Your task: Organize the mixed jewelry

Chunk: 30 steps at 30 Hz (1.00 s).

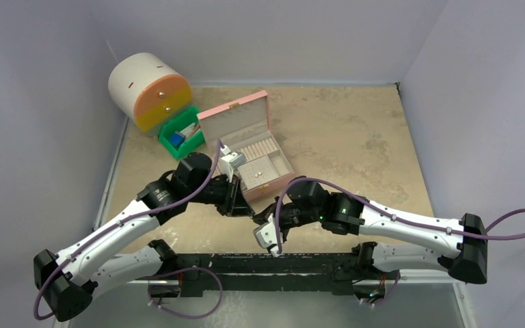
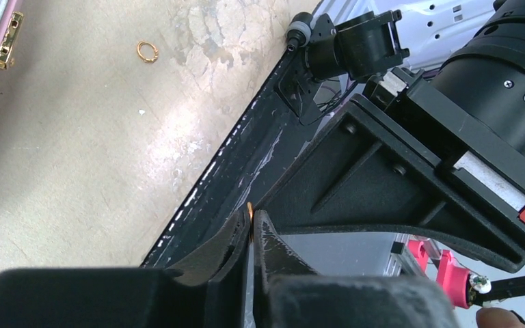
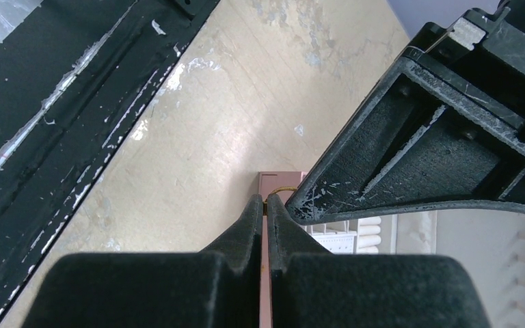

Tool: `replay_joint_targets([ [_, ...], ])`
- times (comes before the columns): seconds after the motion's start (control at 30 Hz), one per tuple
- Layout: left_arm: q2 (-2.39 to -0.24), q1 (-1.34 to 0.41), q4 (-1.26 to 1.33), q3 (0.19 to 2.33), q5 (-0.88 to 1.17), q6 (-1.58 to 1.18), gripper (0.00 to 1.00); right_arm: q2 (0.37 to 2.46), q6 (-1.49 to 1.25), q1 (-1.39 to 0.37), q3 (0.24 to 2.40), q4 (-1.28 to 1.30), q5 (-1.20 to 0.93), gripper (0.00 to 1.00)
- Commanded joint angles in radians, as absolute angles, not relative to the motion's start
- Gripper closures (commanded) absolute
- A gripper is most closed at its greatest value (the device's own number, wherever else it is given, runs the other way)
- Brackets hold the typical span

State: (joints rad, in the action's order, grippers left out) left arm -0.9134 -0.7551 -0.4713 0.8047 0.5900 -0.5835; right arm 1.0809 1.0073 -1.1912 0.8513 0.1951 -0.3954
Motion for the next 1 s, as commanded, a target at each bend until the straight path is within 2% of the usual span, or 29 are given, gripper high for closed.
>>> replay_joint_targets([
  [0.0, -0.920, -0.761, -0.422, 0.805, 0.615, -0.582, 1.00, 1.085, 1.022, -1.199, 0.901, 0.175, -0.375, 1.00],
  [0.23, -0.917, -0.761, -0.420, 0.817, 0.594, -0.587, 1.00, 1.072, 1.017, -1.199, 0.890, 0.169, -0.363, 1.00],
  [0.53, -0.901, -0.760, -0.425, 0.846, 0.517, -0.598, 1.00, 0.970, 0.952, -1.201, 0.826, 0.115, -0.334, 0.81],
  [0.7, -0.862, -0.761, -0.403, 0.865, 0.448, -0.616, 1.00, 0.886, 0.798, -1.201, 0.776, 0.060, -0.311, 0.74],
  [0.97, -0.757, -0.760, -0.339, 0.847, 0.290, -0.635, 1.00, 0.784, 0.351, -1.194, 0.622, -0.216, -0.069, 0.63],
])
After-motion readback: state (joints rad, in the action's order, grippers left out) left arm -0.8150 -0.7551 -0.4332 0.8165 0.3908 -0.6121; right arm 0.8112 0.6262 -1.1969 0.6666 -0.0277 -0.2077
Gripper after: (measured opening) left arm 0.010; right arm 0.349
